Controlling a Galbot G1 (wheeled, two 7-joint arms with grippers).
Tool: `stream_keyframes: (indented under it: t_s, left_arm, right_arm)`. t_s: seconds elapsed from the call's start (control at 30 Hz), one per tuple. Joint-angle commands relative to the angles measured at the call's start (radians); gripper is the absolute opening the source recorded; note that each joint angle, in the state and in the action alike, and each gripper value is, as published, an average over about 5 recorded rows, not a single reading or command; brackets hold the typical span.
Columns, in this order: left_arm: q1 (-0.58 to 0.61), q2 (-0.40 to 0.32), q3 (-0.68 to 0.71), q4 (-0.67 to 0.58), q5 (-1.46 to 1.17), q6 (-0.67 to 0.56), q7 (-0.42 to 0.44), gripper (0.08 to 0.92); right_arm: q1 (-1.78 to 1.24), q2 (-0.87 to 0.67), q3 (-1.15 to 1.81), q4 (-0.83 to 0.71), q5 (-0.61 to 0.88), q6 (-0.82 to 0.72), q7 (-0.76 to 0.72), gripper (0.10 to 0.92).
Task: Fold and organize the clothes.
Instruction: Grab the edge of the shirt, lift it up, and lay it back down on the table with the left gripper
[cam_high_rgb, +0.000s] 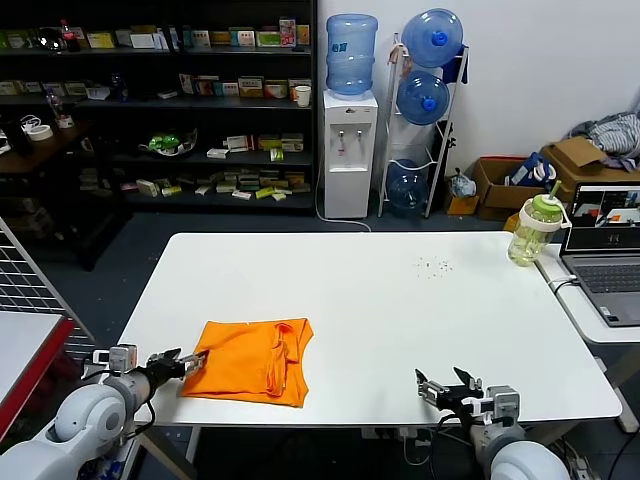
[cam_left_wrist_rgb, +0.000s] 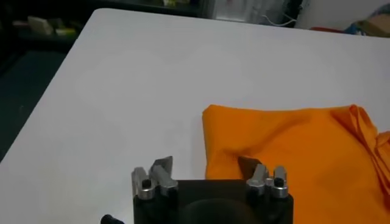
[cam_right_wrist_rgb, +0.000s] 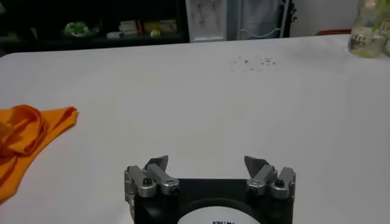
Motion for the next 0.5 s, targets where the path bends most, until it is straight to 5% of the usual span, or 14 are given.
stream_keyframes:
  t_s: [0.03, 0.5]
  left_arm:
    - [-0.03, -0.012, 0.028, 0.027, 0.013, 0.001, 0.005, 0.698]
    - [-0.015, -0.017, 0.017, -0.006, -0.013, 0.001, -0.007, 0.291]
  right_arm:
    - [0.006, 0.0, -0.003, -0.005, 0.003, 0.0, 0.001, 0.823]
    - [0.018, 0.004, -0.018, -0.015, 0.002, 0.001, 0.004, 0.823]
